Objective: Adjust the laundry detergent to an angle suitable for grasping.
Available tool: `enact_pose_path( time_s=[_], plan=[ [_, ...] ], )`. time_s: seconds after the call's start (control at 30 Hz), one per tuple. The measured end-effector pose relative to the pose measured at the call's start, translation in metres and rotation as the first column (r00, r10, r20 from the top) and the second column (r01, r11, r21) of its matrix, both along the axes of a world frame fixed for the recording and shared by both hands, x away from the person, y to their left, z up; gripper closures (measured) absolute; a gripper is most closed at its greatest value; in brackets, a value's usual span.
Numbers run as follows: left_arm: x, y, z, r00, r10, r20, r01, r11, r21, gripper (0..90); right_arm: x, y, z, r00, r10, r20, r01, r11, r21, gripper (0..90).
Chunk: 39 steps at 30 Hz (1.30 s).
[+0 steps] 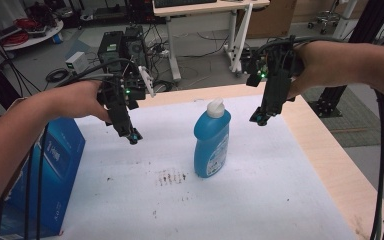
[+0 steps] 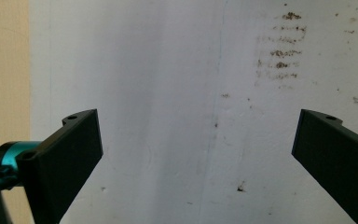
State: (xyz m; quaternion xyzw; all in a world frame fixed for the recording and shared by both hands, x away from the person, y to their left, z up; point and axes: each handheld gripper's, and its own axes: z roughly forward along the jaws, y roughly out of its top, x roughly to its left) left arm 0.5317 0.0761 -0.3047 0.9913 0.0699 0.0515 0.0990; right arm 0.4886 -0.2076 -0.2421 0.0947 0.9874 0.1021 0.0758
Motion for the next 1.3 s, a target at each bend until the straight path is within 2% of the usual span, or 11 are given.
enact_pose_path(
  time_s=[0.4,0.53,0.63,0.77,1.0,1.03,1.1,1.17,1.23,1.27,1.3],
  plan=[
    [-0.003,0.001,0.008,0.9989,0.047,0.005,-0.047,0.9985,-0.026,1.6,-0.004,-0.01,0.005,0.9997,-0.022,0.015,0.021,0.9997,0.01,1.4],
    [-0.004,0.002,0.011,0.9956,0.094,0.002,-0.094,0.9949,-0.038,1.6,-0.007,-0.015,-0.001,0.9992,-0.039,0.011,0.039,0.9992,0.011,1.4],
    [-0.006,0.003,0.013,0.9884,0.152,0.004,-0.152,0.9869,-0.055,1.6,-0.01,-0.017,-0.004,0.9993,-0.038,0.004,0.038,0.9992,0.015,1.4],
    [-0.01,0.004,0.014,0.9856,0.169,0.007,-0.168,0.9838,-0.062,1.6,-0.012,-0.017,-0.006,0.9989,-0.048,0.002,0.048,0.9988,0.013,1.4],
    [-0.022,0.007,0.018,0.9694,0.246,-0.003,-0.245,0.9665,-0.076,1.6,-0.02,-0.019,-0.013,0.9983,-0.057,0.006,0.057,0.9983,0.009,1.4],
    [-0.023,0.008,0.019,0.9658,0.259,-0.002,-0.259,0.9625,-0.081,1.6,-0.021,-0.02,-0.015,0.9981,-0.061,0.008,0.061,0.9981,0.009,1.4],
    [-0.028,0.01,0.023,0.9528,0.304,0.004,-0.301,0.9475,-0.106,1.6,-0.025,-0.021,-0.018,0.9978,-0.065,0.003,0.065,0.9978,0.009,1.4],
    [-0.029,0.011,0.024,0.9495,0.314,0.006,-0.311,0.9441,-0.109,1.6,-0.026,-0.022,-0.019,0.9978,-0.067,0.004,0.067,0.9977,0.011,1.4],
    [-0.032,0.013,0.026,0.9371,0.349,0.006,-0.345,0.928,-0.141,1.6,-0.028,-0.024,-0.02,0.9976,-0.069,0.007,0.069,0.9975,0.017,1.4],
    [-0.032,0.013,0.026,0.9371,0.349,0.006,-0.345,0.928,-0.141,1.6,-0.028,-0.024,-0.02,0.9976,-0.069,0.007,0.069,0.9975,0.017,1.4],
    [-0.033,0.014,0.027,0.9333,0.359,0.007,-0.354,0.9235,-0.148,1.6,-0.028,-0.025,-0.02,0.9977,-0.067,0.011,0.067,0.9976,0.016,1.4]
  ],
)
